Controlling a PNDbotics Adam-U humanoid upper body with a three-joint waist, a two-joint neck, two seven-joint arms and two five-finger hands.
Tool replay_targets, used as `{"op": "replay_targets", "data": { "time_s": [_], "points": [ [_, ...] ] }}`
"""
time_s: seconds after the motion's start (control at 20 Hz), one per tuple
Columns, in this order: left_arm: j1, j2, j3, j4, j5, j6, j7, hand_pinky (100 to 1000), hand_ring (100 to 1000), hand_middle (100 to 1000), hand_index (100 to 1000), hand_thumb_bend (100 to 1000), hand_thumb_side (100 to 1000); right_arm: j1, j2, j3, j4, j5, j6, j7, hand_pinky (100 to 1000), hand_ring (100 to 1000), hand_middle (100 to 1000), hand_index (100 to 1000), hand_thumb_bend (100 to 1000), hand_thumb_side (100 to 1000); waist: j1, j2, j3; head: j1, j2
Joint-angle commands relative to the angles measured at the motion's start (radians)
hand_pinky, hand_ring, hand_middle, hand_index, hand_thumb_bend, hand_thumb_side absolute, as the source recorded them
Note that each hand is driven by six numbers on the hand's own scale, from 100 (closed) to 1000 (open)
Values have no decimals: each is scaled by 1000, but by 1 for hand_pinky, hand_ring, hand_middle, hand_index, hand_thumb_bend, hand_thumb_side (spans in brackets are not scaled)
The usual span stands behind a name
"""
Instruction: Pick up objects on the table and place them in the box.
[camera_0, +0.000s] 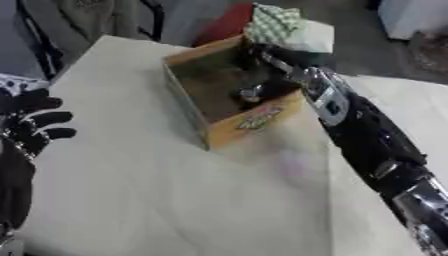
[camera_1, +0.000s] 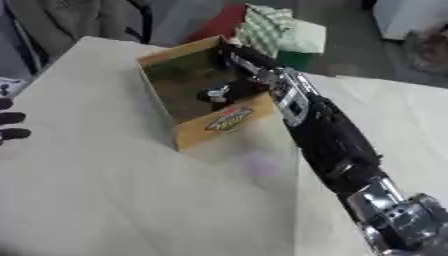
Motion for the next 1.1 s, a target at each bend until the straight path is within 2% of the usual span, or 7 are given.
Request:
{"op": "replay_targets", "data": {
  "time_s": [0.05,0.35,0.5,0.55,0.7,0.85,1.1],
  "points": [
    [-4,13,7,-15,-4,-4,3,637,675,661,766,232,853,-5,-47,-1,-79,-43,0,-35,836,873,846,928,612,625,15,-28,-23,13,10],
    [14,24,18,-12,-12,-7,14,637,675,661,765,232,852,49,-84,0,-208,-146,21,-64,748,806,788,895,428,564,26,-45,-119,50,24],
    [23,28,20,-8,-16,-10,18,638,676,661,765,230,851,90,-137,13,-296,-387,70,-52,716,778,759,867,353,553,29,-53,-174,69,32],
    [26,29,22,-7,-18,-12,20,638,676,661,765,230,851,108,-154,14,-333,-456,90,-50,709,771,750,857,288,558,30,-55,-191,72,36],
    [33,32,28,-4,-22,-15,27,639,677,661,765,230,852,165,-192,9,-437,-614,150,-52,687,752,727,835,172,573,33,-61,-238,90,45],
    [39,34,32,1,-22,-17,34,638,676,661,765,230,854,227,-216,-6,-536,-726,184,-66,673,741,712,825,105,580,37,-64,-276,105,57],
    [52,37,41,10,-23,-18,51,637,674,656,764,228,859,355,-242,-39,-685,-823,215,-110,666,733,705,825,100,598,48,-67,-319,115,76]
  ]
}}
